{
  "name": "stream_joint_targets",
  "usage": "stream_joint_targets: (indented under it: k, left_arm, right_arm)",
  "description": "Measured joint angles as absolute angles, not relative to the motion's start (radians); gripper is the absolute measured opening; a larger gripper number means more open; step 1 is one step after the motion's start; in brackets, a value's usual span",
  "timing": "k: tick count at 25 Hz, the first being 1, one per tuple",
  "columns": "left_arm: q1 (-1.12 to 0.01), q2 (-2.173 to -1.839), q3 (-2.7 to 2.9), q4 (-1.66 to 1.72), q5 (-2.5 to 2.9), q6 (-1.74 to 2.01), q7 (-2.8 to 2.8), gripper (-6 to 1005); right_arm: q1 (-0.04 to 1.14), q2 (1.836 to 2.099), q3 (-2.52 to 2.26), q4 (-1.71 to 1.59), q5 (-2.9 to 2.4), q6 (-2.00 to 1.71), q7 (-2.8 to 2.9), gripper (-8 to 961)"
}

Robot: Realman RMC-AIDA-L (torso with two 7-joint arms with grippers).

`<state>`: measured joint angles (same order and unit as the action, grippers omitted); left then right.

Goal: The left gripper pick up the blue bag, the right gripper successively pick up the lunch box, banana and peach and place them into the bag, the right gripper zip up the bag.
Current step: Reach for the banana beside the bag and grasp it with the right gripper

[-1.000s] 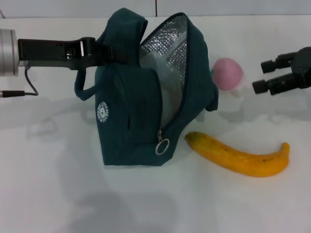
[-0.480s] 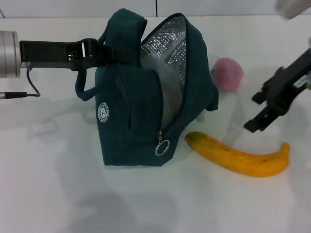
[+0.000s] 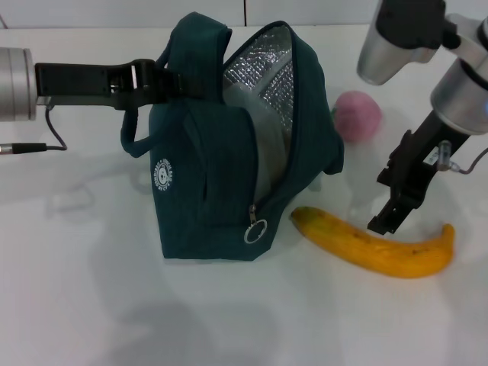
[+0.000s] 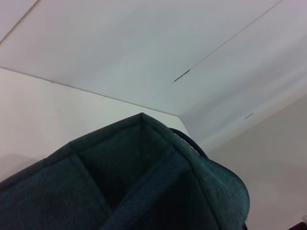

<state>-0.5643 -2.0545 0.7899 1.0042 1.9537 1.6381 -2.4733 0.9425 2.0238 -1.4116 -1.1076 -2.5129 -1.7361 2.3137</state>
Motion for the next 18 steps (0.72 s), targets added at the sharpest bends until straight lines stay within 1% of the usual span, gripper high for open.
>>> stream_joint_targets:
  k: [18]
  left_arm:
    - [-0.583, -2.055, 0.79, 0.993, 1.946, 1.627, -2.468, 48]
  right_arm:
    - [0.978, 2.028, -1.633, -0.974, -2.414, -1.598, 2.347, 847]
